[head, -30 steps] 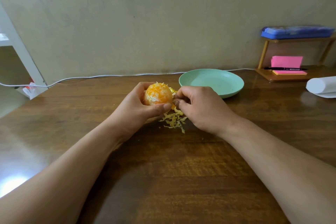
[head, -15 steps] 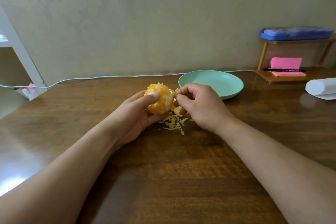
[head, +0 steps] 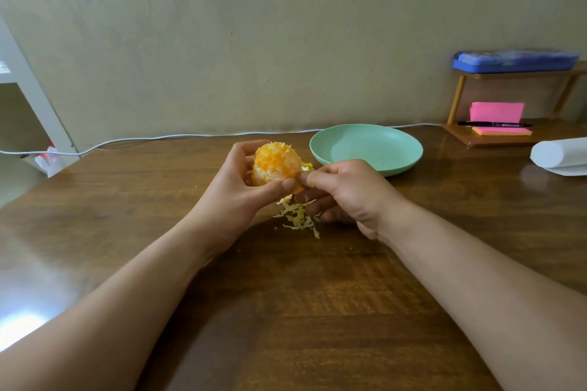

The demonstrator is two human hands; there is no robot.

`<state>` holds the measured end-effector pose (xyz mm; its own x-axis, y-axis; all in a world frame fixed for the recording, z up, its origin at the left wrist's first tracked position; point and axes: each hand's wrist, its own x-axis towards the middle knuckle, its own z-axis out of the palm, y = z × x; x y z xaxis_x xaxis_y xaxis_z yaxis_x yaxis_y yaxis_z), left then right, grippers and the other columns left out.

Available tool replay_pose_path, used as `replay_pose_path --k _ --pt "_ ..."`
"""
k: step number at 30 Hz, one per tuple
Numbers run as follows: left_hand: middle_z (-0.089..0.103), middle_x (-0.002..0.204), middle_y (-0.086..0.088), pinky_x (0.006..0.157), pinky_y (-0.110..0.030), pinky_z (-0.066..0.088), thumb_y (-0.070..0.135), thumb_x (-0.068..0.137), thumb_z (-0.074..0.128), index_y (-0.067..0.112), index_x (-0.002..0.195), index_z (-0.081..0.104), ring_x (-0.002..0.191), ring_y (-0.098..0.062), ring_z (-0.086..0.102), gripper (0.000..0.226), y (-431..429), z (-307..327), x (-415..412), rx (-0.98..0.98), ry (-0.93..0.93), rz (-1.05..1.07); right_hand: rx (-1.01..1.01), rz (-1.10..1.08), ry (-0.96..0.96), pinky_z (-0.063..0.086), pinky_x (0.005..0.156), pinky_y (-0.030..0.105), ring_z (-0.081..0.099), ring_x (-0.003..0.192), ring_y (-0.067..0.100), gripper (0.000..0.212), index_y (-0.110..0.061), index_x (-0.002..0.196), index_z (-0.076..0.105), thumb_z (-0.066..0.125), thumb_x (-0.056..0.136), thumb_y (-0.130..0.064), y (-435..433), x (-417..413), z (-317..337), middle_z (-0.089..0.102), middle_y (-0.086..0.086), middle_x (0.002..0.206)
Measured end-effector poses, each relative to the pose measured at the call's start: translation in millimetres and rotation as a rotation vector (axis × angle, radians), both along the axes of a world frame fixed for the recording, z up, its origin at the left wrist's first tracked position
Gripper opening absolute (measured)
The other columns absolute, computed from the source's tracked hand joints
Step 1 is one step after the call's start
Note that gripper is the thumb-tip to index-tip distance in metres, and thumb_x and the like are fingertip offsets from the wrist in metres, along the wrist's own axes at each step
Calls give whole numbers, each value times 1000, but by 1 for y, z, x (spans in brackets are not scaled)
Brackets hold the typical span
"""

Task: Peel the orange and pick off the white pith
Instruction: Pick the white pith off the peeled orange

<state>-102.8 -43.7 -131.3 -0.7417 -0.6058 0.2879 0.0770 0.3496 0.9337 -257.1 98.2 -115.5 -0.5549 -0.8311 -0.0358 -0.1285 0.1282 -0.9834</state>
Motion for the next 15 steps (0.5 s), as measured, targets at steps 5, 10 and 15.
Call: replay_pose_path --k 5,10,15 --pt "65 134 1 103 -42 60 50 72 95 37 140 52 118 -14 71 82 1 2 1 -63 -13 1 7 9 -69 56 60 27 77 81 18 26 -9 114 75 75 99 -29 -1 0 0 82 6 96" --pt "64 134 4 102 -42 61 47 74 92 40 140 50 119 -13 69 78 4 0 0 -124 -23 17 13 -23 -41 57 61 28 77 79 17 21 -8 108 75 74 98 -26 -2 2 -2 82 4 91" --pt "64 135 5 102 -45 60 49 78 93 45 138 50 123 -15 67 75 4 -4 -3 -190 -26 40 -9 -82 37 58 62 27 75 78 18 22 -6 99 78 72 92 -26 -5 5 -7 81 6 88"
